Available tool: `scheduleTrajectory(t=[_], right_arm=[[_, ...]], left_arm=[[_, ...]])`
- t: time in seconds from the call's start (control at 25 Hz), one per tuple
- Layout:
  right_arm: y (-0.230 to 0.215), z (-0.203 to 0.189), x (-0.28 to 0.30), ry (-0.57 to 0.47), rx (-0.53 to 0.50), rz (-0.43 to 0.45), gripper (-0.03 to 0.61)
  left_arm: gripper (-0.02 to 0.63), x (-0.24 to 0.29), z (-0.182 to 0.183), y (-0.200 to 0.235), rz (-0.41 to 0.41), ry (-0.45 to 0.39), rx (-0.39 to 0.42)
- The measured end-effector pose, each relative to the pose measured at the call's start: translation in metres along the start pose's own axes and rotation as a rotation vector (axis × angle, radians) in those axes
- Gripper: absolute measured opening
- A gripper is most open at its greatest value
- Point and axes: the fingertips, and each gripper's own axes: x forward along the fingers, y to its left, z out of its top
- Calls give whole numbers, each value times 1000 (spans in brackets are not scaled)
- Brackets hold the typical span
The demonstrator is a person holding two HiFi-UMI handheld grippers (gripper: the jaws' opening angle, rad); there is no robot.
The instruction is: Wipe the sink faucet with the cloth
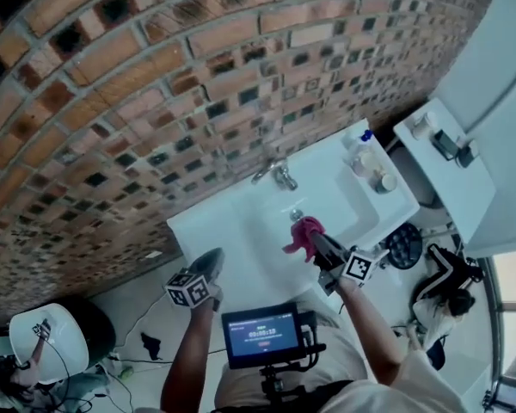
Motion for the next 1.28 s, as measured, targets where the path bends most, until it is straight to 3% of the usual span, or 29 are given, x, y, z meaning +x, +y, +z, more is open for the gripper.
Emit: scheduleTrajectory(t=[0.2, 0.4, 0.72, 1.0, 1.28], right_arm=[[-9, 0, 13, 135, -61, 50, 21], [-37, 10, 31, 202, -26, 105, 21], [-87, 4, 59, 302, 21, 118, 21], [-95, -8, 78, 361, -19, 58, 21], [-70, -7, 88, 272, -23, 46, 21]], left_arm=[[0, -8, 7, -5, 106, -47, -45], [0, 0, 11, -11, 186, -70, -80], [0, 2, 31, -12, 280, -103, -81], [0, 2, 36, -3, 257, -105, -69], [0, 13, 44, -6, 152, -54, 2]])
